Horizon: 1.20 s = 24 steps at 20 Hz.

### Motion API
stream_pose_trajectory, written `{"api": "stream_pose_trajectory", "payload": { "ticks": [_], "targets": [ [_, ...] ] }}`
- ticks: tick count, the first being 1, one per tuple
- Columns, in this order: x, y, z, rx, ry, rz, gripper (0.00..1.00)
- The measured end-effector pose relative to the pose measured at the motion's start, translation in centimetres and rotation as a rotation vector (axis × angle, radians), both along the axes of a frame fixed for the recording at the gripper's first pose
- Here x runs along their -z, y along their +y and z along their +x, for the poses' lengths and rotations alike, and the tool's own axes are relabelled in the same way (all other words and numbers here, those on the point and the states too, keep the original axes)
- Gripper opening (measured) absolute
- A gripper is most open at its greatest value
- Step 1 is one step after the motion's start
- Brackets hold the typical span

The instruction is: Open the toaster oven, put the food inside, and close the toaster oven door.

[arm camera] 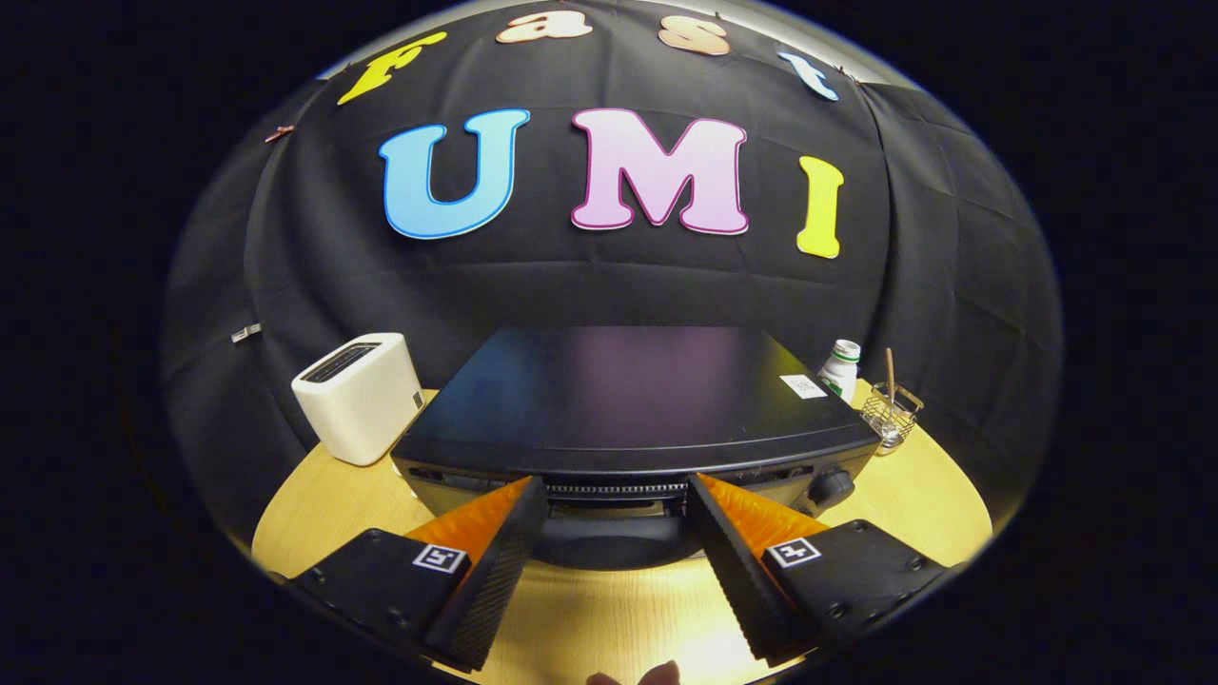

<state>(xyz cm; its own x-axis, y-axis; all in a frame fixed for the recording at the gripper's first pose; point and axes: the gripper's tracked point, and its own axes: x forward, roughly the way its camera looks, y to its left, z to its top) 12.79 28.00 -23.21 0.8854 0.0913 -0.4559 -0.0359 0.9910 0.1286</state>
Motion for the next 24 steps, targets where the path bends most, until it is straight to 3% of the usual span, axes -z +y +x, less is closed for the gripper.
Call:
{"api": "stream_pose_trajectory", "payload": {
  "ticks": [7,24],
  "targets": [
    [1.8,-0.1,-5.4,0.013,0.033,0.013,0.98],
    [10.5,0.6,-13.4,-0.101,0.282,-0.013,0.99]
  ]
}}
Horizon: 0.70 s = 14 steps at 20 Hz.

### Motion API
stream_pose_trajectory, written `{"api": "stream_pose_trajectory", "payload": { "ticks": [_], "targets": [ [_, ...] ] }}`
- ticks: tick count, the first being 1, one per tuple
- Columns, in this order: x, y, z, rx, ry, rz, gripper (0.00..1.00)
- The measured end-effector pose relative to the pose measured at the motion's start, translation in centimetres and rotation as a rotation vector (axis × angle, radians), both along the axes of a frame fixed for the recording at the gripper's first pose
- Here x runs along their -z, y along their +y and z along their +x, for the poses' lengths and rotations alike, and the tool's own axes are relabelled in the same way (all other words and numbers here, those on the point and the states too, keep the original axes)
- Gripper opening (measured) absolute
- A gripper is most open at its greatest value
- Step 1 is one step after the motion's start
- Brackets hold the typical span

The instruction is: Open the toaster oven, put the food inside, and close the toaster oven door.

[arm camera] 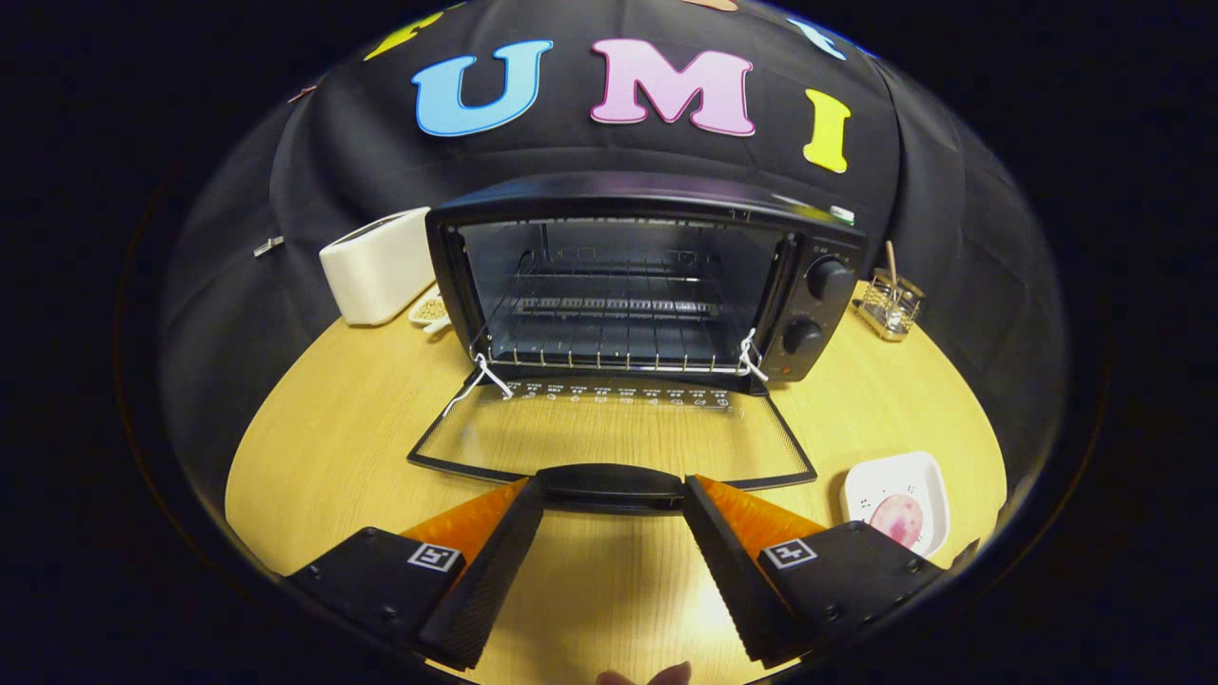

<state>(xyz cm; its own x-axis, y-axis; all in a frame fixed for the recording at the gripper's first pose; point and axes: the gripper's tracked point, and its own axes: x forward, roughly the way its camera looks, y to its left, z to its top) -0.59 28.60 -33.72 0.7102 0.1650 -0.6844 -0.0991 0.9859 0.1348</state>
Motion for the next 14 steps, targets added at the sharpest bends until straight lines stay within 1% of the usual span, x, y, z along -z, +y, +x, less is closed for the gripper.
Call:
{"api": "stream_pose_trajectory", "payload": {
  "ticks": [4,7,11,14],
  "targets": [
    [0.2,-0.3,-0.7,-0.032,0.032,0.007,0.99],
    [-1.2,-0.7,-1.4,-0.050,0.046,0.058,0.99],
    [-3.9,-3.9,-2.1,-0.093,0.049,0.099,0.99],
    [-5.1,-7.0,-2.4,-0.118,0.102,0.144,0.99]
  ]
}}
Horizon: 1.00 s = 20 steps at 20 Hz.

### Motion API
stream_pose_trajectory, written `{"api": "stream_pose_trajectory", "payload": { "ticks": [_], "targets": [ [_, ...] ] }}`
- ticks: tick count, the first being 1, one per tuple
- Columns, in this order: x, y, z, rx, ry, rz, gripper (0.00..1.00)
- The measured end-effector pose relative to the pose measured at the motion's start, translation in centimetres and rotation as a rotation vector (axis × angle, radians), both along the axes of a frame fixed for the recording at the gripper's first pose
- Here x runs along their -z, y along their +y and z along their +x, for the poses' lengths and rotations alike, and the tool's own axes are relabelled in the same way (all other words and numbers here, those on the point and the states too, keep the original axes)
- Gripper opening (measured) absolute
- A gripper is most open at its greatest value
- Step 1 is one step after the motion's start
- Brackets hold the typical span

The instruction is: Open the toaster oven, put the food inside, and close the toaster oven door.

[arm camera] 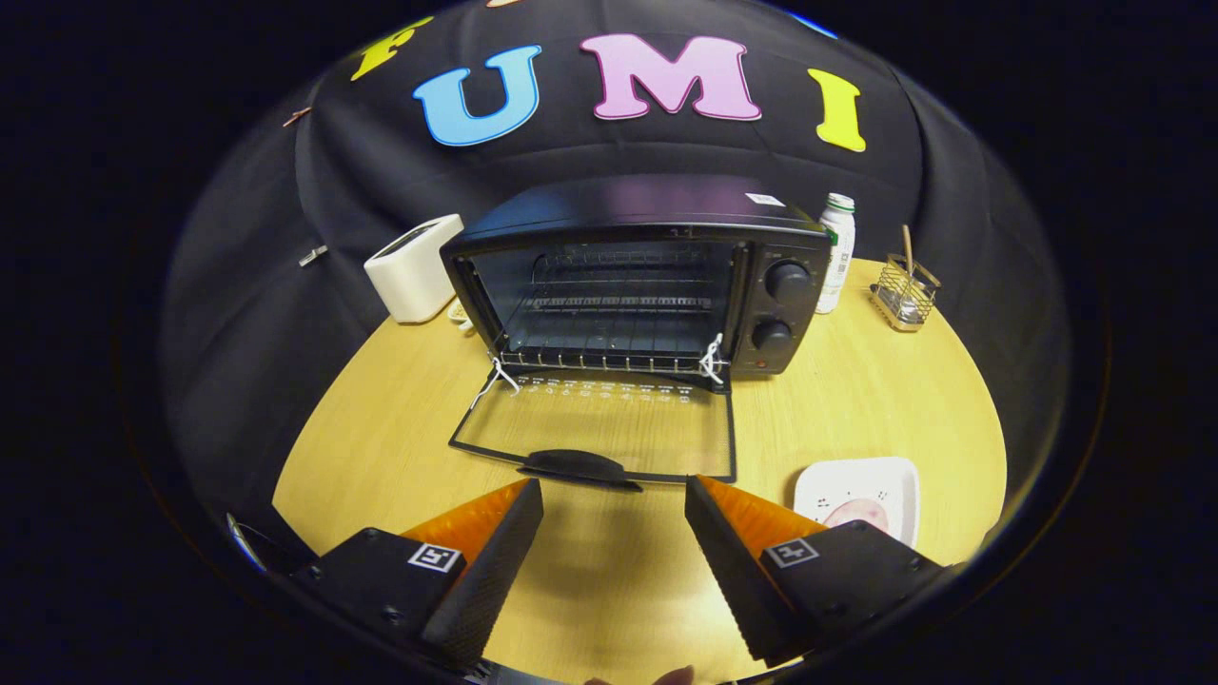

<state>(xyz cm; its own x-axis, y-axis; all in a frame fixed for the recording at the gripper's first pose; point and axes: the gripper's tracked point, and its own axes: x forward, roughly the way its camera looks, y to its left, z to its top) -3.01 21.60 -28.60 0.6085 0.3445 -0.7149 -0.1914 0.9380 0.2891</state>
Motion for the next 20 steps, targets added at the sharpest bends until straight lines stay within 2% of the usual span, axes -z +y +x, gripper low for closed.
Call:
{"api": "stream_pose_trajectory", "payload": {
  "ticks": [3,6,11,15,18,19,20],
  "targets": [
    [-0.2,-4.6,-0.1,0.002,0.051,0.016,1.00],
    [1.1,-10.5,-0.4,-0.011,0.111,-0.028,1.00],
    [4.6,-19.9,-1.5,0.021,0.293,-0.064,1.00],
    [8.4,-24.6,-2.0,0.044,0.453,-0.061,0.99],
    [11.1,-26.0,-2.3,0.088,0.596,-0.007,0.99],
    [11.9,-26.3,-2.2,0.102,0.624,0.000,0.96],
    [12.7,-26.8,-2.1,0.107,0.644,-0.006,0.87]
  ]
}}
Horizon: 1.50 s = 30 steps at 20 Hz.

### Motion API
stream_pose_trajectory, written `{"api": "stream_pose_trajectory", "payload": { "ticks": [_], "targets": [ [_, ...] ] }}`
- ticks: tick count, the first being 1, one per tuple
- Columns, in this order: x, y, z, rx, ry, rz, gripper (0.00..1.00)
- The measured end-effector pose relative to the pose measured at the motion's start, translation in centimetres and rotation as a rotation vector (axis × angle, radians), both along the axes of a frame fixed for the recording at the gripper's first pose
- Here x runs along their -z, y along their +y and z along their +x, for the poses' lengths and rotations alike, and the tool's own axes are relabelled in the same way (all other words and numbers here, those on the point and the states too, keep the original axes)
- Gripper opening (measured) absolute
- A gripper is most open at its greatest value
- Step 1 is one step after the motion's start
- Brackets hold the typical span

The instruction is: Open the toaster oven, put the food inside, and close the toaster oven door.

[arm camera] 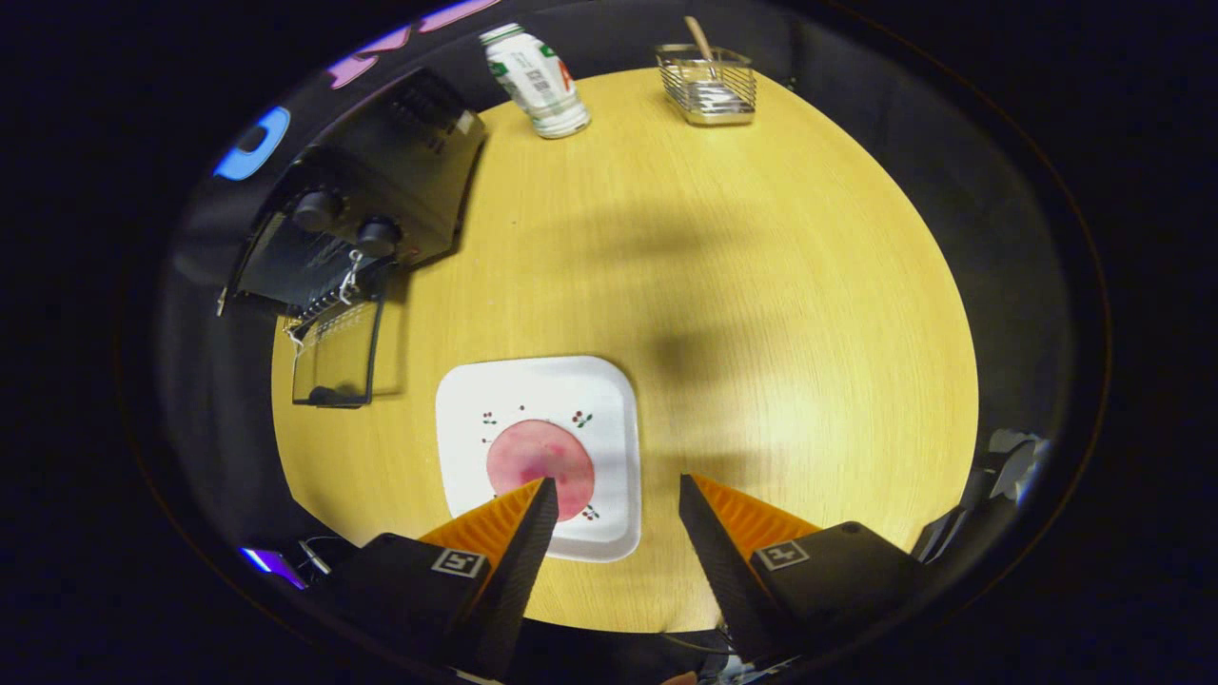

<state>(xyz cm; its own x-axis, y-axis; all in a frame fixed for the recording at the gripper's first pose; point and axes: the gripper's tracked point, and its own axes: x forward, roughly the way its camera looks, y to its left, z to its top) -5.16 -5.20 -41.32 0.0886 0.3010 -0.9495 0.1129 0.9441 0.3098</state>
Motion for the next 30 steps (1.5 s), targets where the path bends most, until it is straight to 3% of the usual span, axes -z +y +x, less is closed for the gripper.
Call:
{"api": "stream_pose_trajectory", "payload": {
  "ticks": [1,2,4,9,10,11,18,23,30],
  "targets": [
    [0.6,-0.2,0.0,-0.003,0.013,-0.002,0.82],
    [1.0,-0.2,0.0,-0.010,0.023,-0.001,0.69],
    [1.5,0.4,0.1,-0.026,0.038,0.000,0.60],
    [2.1,0.6,-0.1,-0.086,0.043,-0.047,0.60],
    [3.0,0.7,0.1,-0.074,0.053,-0.047,0.27],
    [2.8,0.6,0.2,-0.063,0.062,-0.042,0.20],
    [2.7,0.8,0.1,-0.005,0.054,0.057,0.05],
    [1.9,2.4,-0.4,0.117,0.052,0.275,0.05],
    [-0.4,3.7,-0.9,0.246,0.003,0.446,0.05]
  ]
}}
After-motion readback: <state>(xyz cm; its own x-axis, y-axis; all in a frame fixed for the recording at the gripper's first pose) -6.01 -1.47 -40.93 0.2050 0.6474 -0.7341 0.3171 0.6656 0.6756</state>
